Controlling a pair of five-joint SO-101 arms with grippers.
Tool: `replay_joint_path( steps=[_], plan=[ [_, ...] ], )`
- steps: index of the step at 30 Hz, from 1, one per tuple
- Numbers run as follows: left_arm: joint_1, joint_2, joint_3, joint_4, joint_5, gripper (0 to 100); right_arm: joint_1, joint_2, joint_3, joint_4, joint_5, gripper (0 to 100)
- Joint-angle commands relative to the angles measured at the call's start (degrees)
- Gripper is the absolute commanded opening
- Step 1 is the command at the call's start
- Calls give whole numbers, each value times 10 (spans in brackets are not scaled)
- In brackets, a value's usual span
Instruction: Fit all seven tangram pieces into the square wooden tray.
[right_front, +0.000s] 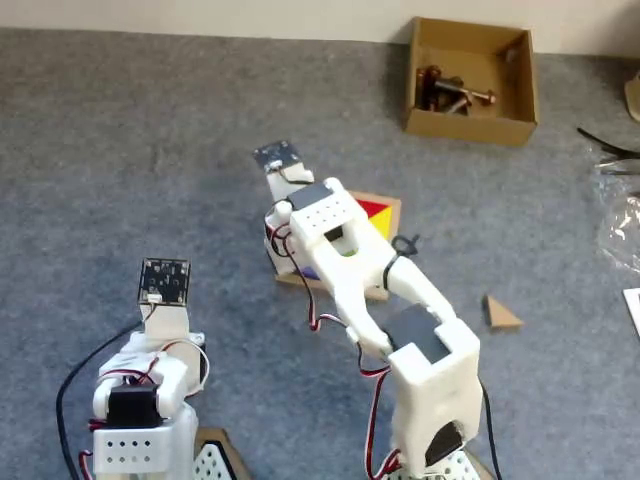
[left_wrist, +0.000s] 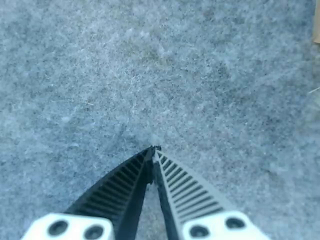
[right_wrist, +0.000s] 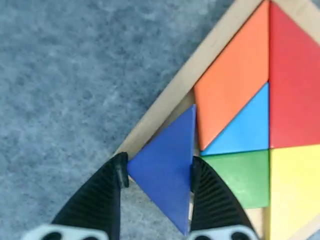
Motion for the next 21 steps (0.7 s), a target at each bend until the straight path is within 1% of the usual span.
replay_joint_path(
  steps=[1, 6, 9, 14, 21],
  plan=[
    [-7, -3, 13, 4, -4, 7, -1, -9, -34, 7, -5, 6],
    [-7, -3, 13, 4, -4, 7, -1, -11, -36, 7, -5, 6],
    [-7, -3, 13, 4, -4, 7, -1, -11, -63, 13, -5, 6],
    [-7, -3, 13, 4, -4, 7, 0, -10, -99, 57, -5, 6],
    [-7, -3, 13, 4, -4, 7, 0, -9, -101, 57, -5, 6]
  ],
)
